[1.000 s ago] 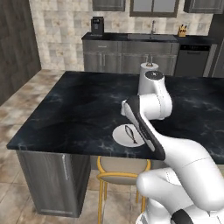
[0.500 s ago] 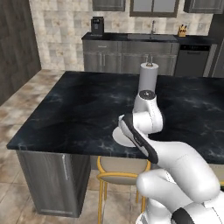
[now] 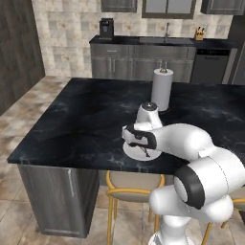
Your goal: Take the lemon wedge from the fridge and place it on the plate with fish on the dining counter.
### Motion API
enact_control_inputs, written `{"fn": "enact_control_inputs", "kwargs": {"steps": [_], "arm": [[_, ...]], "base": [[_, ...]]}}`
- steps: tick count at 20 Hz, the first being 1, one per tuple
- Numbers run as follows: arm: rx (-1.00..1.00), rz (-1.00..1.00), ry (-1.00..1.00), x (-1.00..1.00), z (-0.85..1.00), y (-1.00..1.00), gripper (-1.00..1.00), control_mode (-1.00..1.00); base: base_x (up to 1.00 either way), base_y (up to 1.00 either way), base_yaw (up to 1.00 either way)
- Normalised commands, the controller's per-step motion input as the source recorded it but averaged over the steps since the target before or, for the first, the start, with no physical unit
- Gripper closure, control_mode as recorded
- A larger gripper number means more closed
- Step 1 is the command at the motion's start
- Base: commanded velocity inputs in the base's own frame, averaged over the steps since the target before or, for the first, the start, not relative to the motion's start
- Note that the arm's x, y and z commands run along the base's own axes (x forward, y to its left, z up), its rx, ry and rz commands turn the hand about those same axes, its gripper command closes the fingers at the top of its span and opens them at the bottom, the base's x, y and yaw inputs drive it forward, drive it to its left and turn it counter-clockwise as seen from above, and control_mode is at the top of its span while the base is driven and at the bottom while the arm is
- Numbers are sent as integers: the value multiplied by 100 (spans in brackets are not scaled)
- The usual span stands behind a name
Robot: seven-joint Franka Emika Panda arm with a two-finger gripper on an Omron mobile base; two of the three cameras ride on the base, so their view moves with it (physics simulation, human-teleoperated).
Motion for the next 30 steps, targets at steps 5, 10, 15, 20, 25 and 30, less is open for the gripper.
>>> {"fn": "enact_control_inputs", "kwargs": {"steps": [5,10,15,20,25,30], "arm": [[0,4,16,54,-4,32,100,-100],[0,0,5,0,-31,2,100,-100],[0,0,4,-9,-64,0,100,-100],[0,0,2,-3,-50,-4,100,-100],[0,0,0,0,-32,-12,100,-100],[0,0,0,0,-7,-14,100,-100]], "base": [[0,0,0],[0,0,0],[0,0,0],[0,0,0],[0,0,0],[0,0,0]]}}
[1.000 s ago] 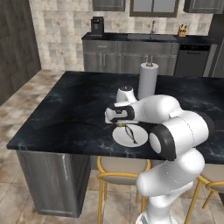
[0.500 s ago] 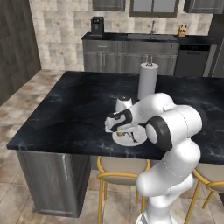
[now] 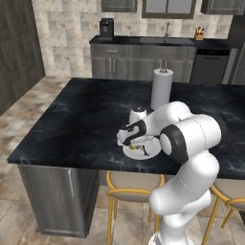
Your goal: Take the lemon wedge from the fridge and place it on the plate with fish on the dining counter.
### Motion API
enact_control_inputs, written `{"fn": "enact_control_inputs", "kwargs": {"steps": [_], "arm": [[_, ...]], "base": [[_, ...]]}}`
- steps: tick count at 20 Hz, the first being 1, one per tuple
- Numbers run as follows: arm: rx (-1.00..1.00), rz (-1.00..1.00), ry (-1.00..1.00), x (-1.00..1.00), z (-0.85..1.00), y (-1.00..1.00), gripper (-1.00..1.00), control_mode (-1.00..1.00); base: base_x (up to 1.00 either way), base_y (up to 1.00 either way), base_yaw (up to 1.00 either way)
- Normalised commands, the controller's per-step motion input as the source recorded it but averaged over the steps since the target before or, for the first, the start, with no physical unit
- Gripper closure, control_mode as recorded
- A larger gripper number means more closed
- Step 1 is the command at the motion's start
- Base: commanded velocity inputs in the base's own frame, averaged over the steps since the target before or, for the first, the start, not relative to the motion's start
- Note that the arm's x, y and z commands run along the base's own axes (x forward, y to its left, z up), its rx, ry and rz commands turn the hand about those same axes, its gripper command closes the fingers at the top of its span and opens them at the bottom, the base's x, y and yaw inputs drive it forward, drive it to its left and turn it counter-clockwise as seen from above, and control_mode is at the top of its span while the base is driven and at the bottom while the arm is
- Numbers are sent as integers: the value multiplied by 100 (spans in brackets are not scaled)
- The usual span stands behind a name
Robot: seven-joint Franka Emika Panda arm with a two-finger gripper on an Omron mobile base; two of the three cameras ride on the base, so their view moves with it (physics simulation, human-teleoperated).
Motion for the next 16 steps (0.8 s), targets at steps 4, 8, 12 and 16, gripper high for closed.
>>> {"fn": "enact_control_inputs", "kwargs": {"steps": [4,8,12,16], "arm": [[0,0,0,-6,0,-2,100,-100],[0,0,0,0,2,0,-100,-100],[0,0,-11,-7,49,0,-100,-100],[0,0,-20,-28,82,0,-100,-100]], "base": [[0,0,0],[0,0,0],[0,0,0],[0,0,0]]}}
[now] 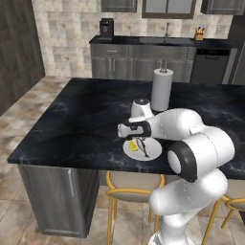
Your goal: Take the lemon wedge from the fridge and place it on the plate with fish on the dining counter.
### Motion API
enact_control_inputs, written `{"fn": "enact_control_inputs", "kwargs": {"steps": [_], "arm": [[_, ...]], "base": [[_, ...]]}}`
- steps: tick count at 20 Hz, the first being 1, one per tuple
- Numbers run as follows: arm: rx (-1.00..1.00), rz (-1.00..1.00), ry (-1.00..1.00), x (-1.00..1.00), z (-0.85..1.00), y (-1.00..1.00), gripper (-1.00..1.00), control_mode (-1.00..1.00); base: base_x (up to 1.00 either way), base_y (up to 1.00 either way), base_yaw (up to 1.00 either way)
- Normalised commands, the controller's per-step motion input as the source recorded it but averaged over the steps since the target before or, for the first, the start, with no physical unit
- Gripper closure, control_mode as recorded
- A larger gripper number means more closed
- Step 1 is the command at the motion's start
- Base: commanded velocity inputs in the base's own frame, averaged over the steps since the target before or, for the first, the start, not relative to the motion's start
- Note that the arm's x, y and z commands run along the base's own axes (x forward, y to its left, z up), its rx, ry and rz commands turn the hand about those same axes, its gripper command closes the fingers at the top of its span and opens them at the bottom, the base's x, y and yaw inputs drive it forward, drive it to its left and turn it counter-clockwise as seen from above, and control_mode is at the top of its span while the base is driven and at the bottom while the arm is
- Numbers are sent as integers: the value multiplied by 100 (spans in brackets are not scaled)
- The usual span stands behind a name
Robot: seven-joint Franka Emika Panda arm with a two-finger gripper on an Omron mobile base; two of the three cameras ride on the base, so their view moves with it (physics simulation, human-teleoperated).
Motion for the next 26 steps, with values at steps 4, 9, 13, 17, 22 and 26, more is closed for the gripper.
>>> {"fn": "enact_control_inputs", "kwargs": {"steps": [4,9,13,17,22,26], "arm": [[0,0,-27,-78,58,0,-100,-100],[0,0,-32,-100,12,0,-100,-100],[0,0,-25,-100,0,2,-100,-100],[13,4,-33,-62,0,-31,-100,-100],[-14,8,-85,-100,2,15,-100,-100],[-26,0,-79,-100,12,34,-100,-100]], "base": [[0,0,0],[0,0,0],[0,0,0],[0,0,0],[0,0,0],[0,0,0]]}}
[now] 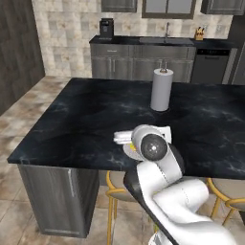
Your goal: Take the lemon wedge from the fridge and place it on the plate with fish on the dining counter.
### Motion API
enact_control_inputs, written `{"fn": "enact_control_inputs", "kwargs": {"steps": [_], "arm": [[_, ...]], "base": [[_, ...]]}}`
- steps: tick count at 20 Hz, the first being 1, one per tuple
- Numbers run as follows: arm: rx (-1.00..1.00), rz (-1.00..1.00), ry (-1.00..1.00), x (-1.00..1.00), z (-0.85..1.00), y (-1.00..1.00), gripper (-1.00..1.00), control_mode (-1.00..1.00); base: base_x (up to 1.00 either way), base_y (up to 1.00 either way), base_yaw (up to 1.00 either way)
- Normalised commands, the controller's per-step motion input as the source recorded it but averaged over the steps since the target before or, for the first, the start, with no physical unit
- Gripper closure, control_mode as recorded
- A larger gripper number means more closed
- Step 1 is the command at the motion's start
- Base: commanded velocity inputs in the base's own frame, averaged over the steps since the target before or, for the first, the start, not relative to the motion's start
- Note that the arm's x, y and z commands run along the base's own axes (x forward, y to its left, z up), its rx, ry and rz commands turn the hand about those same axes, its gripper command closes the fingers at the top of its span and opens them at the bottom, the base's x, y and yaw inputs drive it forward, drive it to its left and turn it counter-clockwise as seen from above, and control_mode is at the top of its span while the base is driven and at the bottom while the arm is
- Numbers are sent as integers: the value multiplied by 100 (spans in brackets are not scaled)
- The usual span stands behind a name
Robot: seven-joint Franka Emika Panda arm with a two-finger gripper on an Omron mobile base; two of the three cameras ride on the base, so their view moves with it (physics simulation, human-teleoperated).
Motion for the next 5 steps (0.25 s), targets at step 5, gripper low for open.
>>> {"fn": "enact_control_inputs", "kwargs": {"steps": [5], "arm": [[-43,6,-12,-100,41,87,-100,-100]], "base": [[0,0,0]]}}
